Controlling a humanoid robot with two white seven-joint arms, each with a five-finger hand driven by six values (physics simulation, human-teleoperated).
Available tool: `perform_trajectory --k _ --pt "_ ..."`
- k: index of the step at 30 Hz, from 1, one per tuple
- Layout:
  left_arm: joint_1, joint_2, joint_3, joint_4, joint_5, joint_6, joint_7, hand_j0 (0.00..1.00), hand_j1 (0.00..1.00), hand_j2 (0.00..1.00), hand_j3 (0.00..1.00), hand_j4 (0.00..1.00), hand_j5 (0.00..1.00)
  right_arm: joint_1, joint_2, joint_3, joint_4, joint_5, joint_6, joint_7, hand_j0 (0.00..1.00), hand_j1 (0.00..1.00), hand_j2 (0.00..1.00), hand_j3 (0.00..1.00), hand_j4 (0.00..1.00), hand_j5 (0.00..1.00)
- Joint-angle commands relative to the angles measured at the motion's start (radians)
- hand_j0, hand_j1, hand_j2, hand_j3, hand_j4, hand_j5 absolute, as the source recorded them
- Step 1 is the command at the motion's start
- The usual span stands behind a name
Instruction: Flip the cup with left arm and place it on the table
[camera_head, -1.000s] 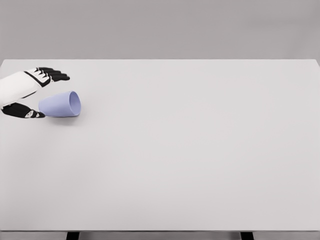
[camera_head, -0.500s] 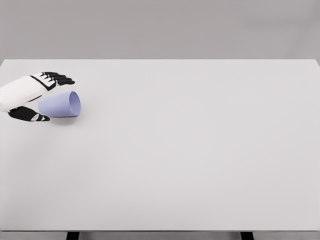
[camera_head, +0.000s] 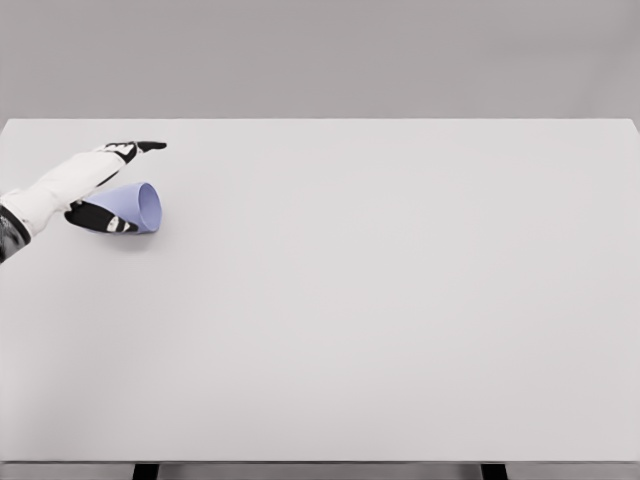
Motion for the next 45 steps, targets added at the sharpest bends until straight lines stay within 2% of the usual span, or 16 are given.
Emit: perform_trajectory --k 1,4,13,20,24,45 --pt "0.0 -0.019 -0.018 0.0 -0.002 0.061 0.001 1.0 1.0 1.0 1.0 1.0 1.0 0.0 0.0 0.0 0.0 0.0 0.0 0.0 1.0 1.0 1.0 1.0 1.0 1.0" --pt "-0.002 -0.039 -0.033 0.002 -0.034 0.115 0.001 1.0 1.0 1.0 1.0 1.0 1.0 0.0 0.0 0.0 0.0 0.0 0.0 0.0 1.0 1.0 1.0 1.0 1.0 1.0" --pt "-0.012 -0.046 -0.053 0.026 -0.043 0.201 0.001 1.0 1.0 1.0 1.0 1.0 1.0 0.0 0.0 0.0 0.0 0.0 0.0 0.0 1.0 1.0 1.0 1.0 1.0 1.0" --pt "-0.017 -0.048 -0.055 0.064 -0.051 0.204 0.001 1.0 1.0 1.0 1.0 1.0 1.0 0.0 0.0 0.0 0.0 0.0 0.0 0.0 1.0 1.0 1.0 1.0 1.0 1.0" --pt "-0.044 -0.051 -0.082 0.104 -0.066 0.204 0.001 1.0 1.0 1.0 1.0 1.0 1.0 0.0 0.0 0.0 0.0 0.0 0.0 0.0 1.0 1.0 1.0 1.0 1.0 1.0" --pt "-0.081 -0.082 -0.122 0.166 -0.079 0.202 0.001 1.0 1.0 1.0 1.0 1.0 1.0 0.0 0.0 0.0 0.0 0.0 0.0 0.0 1.0 1.0 1.0 1.0 1.0 1.0"
